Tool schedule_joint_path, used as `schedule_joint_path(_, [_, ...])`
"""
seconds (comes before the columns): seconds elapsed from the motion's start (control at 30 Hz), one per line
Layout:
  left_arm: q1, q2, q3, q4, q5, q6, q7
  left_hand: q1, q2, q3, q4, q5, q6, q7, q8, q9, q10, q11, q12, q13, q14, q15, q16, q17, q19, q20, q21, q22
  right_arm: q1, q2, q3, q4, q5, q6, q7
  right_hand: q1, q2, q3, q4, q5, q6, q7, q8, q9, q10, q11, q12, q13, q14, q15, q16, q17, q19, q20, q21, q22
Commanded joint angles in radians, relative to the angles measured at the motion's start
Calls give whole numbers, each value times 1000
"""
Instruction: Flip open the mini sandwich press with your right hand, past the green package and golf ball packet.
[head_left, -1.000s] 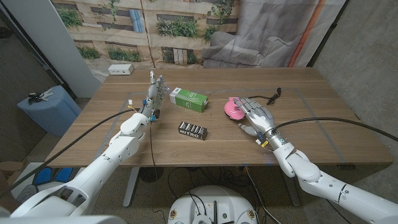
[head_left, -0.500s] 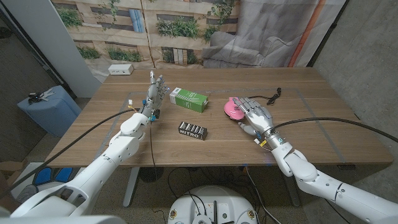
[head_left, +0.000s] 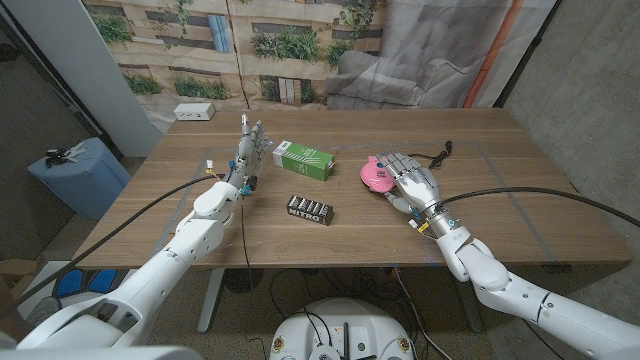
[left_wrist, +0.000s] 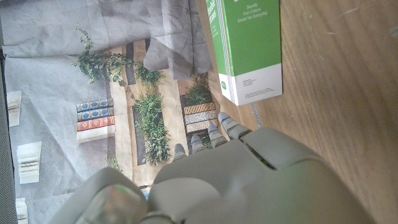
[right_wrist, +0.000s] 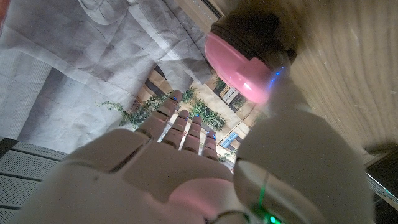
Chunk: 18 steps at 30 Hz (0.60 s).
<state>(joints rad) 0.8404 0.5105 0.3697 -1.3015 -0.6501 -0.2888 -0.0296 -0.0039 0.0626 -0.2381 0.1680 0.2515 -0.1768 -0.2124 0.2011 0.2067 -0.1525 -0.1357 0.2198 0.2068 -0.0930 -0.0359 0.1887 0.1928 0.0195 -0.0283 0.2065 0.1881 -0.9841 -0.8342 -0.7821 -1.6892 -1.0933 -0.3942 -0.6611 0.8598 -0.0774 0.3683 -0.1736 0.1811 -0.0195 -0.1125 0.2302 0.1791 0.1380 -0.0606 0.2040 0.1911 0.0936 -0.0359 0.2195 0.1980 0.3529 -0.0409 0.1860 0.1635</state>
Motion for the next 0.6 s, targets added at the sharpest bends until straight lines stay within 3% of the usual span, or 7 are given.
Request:
schedule_joint_path(0.03, [0, 0, 0, 0, 0, 0, 0, 0, 52, -8, 1, 5, -34, -8, 5, 5, -5, 0, 7, 2, -7, -37, 7, 3, 3, -3, 6, 3, -8, -5, 7, -15, 21, -3, -12, 10, 4, 4, 6, 0, 14, -3, 8, 2, 8, 0, 3, 2, 13, -6, 9, 5, 4, -2, 7, 0])
schedule_joint_path(0.6, [0, 0, 0, 0, 0, 0, 0, 0, 52, -8, 1, 5, -34, -8, 5, 5, -6, 0, 6, 2, -8, -37, 7, 3, 3, -3, 6, 3, -34, 2, 35, -58, 50, -19, -29, 0, 2, -1, 14, -1, 16, -1, 3, 2, 5, 4, -3, 2, 12, 0, 8, 7, 4, 3, 4, 1])
